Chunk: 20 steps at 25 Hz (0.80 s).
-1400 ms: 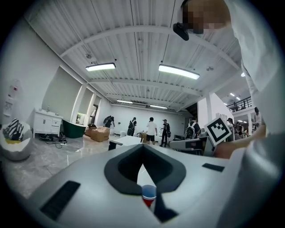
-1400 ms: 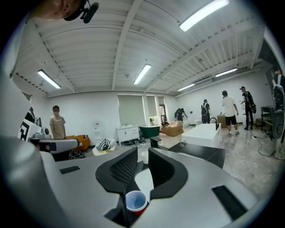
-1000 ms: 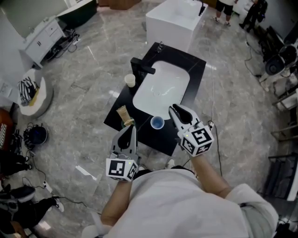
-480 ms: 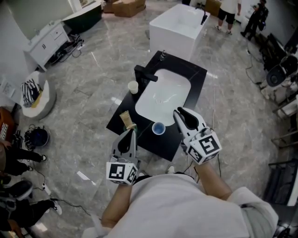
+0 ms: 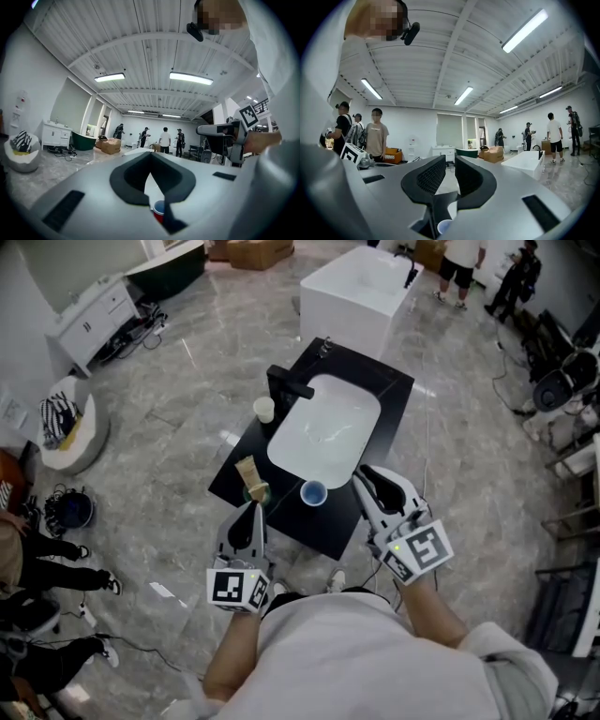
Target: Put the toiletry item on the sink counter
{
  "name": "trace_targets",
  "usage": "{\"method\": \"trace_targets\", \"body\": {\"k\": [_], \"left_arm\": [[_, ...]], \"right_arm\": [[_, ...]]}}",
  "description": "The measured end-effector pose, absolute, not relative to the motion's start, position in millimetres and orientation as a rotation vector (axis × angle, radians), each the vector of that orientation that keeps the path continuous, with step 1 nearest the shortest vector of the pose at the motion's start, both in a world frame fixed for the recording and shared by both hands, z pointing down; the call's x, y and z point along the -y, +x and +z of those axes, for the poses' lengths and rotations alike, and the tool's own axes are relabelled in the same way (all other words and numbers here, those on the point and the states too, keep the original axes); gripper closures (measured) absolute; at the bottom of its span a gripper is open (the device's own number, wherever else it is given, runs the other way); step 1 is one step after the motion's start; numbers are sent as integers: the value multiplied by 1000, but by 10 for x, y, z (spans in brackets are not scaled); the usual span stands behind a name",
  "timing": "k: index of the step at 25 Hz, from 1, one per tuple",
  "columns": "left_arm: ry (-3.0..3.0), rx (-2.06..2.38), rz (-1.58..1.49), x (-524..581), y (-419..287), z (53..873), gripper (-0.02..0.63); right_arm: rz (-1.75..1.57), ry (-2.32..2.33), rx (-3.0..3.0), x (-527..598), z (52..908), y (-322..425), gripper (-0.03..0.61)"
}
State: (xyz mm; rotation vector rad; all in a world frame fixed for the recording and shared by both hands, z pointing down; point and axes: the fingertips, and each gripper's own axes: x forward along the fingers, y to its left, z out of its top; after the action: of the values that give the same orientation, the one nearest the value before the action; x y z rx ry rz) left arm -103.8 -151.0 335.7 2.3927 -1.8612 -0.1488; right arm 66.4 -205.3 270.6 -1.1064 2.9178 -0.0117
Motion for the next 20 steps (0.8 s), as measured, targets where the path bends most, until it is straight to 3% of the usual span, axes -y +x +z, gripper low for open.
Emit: {"method": "trace_targets", "body": {"k": [20], "left_arm": [[2386,1841,-112,1347,-968,3485,612]], "right_arm": [[-68,-1215,-2864,1883,2794,984,503]]}}
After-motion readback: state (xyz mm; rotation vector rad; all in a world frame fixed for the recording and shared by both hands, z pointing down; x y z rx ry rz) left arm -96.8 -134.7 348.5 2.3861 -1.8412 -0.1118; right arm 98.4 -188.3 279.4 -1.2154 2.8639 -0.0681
